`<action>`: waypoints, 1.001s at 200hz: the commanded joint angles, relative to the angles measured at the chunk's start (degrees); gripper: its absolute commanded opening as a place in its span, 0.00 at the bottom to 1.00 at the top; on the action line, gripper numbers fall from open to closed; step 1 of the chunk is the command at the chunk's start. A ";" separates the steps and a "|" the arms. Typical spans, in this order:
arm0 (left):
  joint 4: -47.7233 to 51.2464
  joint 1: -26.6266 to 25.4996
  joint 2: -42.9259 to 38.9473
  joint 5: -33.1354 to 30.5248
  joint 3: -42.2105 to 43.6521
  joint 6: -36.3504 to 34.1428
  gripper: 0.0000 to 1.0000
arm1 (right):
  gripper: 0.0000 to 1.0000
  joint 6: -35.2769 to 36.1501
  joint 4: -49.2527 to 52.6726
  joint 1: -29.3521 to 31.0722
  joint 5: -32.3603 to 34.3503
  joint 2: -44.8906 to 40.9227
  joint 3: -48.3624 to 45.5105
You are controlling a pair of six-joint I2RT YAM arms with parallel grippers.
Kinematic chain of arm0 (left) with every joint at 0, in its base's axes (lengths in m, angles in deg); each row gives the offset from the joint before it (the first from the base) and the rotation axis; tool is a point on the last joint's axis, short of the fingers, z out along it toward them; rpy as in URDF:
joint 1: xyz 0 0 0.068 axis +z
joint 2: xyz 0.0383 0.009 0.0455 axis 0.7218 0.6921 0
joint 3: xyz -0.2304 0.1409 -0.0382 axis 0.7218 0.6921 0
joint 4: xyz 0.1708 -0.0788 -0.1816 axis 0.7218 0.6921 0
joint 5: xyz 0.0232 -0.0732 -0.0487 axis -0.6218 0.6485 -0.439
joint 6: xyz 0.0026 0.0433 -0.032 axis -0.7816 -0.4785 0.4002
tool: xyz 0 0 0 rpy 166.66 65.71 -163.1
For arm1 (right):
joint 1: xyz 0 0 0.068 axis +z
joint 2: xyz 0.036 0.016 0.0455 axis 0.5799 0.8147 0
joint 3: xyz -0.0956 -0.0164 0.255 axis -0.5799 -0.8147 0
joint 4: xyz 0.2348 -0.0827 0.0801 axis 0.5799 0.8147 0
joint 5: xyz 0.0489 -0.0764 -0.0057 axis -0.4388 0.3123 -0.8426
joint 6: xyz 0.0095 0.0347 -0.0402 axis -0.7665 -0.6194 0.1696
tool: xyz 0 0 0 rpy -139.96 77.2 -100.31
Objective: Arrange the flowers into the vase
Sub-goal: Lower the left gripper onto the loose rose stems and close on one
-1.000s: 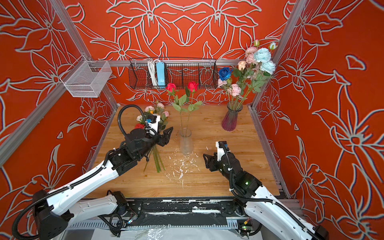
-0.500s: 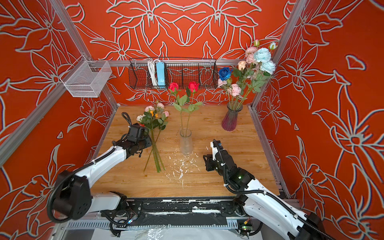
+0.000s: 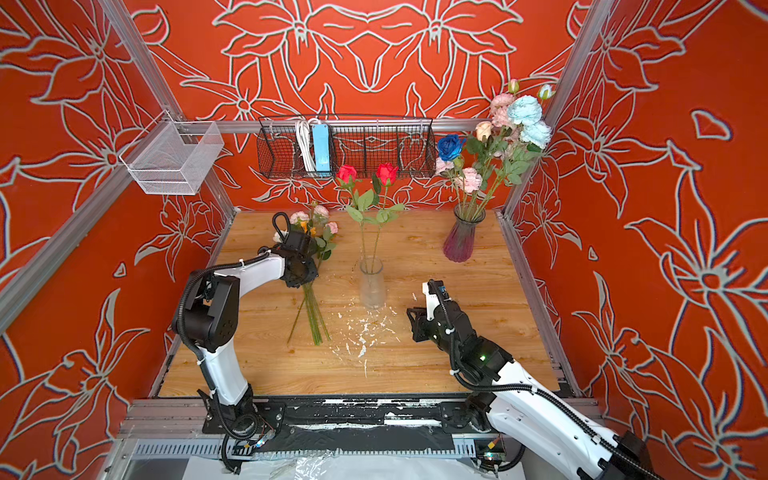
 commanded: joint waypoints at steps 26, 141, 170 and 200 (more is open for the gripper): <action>2.07 -0.20 -3.74 1.58 -0.06 0.72 0.06 | 0.23 -0.02 -0.37 -0.05 1.55 -0.78 -0.93; 3.06 -2.60 -21.13 10.40 7.51 0.46 0.11 | 0.23 -1.73 0.26 -0.05 0.75 -1.06 1.28; 3.77 -2.58 -26.00 11.16 10.23 -0.90 0.11 | 0.24 -2.67 1.00 -0.05 1.36 -3.58 0.60; 4.02 -2.61 -28.30 10.11 12.54 -0.25 0.02 | 0.24 -2.57 2.21 -0.05 0.33 -4.10 1.19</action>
